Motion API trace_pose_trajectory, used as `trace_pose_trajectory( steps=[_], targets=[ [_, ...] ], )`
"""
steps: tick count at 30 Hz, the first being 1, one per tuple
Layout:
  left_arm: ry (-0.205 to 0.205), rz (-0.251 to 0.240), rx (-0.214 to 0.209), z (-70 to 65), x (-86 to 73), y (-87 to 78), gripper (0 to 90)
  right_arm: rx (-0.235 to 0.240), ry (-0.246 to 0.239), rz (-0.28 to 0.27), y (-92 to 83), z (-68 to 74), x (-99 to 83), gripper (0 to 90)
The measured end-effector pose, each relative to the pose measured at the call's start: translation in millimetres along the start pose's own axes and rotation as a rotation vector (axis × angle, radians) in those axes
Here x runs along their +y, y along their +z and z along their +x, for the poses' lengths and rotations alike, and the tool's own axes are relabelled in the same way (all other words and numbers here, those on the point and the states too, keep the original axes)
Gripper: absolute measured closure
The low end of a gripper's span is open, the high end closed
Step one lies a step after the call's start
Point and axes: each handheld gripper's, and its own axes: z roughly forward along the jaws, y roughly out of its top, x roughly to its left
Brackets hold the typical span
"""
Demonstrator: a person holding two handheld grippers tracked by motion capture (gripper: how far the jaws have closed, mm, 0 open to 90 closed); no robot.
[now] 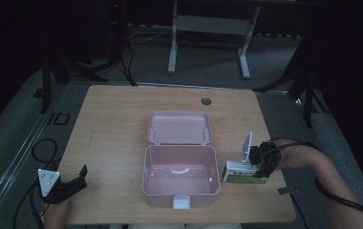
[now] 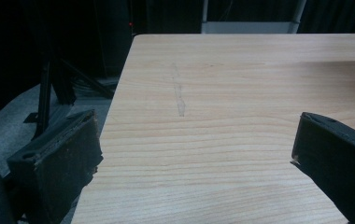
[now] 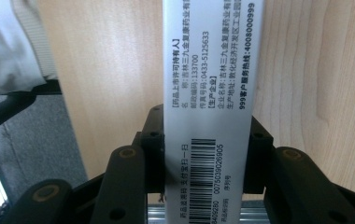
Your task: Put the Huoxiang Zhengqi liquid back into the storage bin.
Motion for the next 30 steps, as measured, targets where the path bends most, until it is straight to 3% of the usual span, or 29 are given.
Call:
trace_pose_trajectory(
  steps=[16,25,30],
  targets=[
    [-0.003,0.002,0.002,0.0,0.1,0.2,1.7,-0.056,0.037,-0.045,-60.4,13.2,-9.3,62.2],
    [-0.003,0.005,0.003,0.2,0.2,0.2,1.7,-0.108,0.028,-0.076,-99.6,22.5,-3.7,62.2],
    [-0.003,0.003,0.003,0.2,0.1,0.0,1.7,-0.103,0.029,-0.088,-118.9,27.9,5.9,62.2]
  ],
)
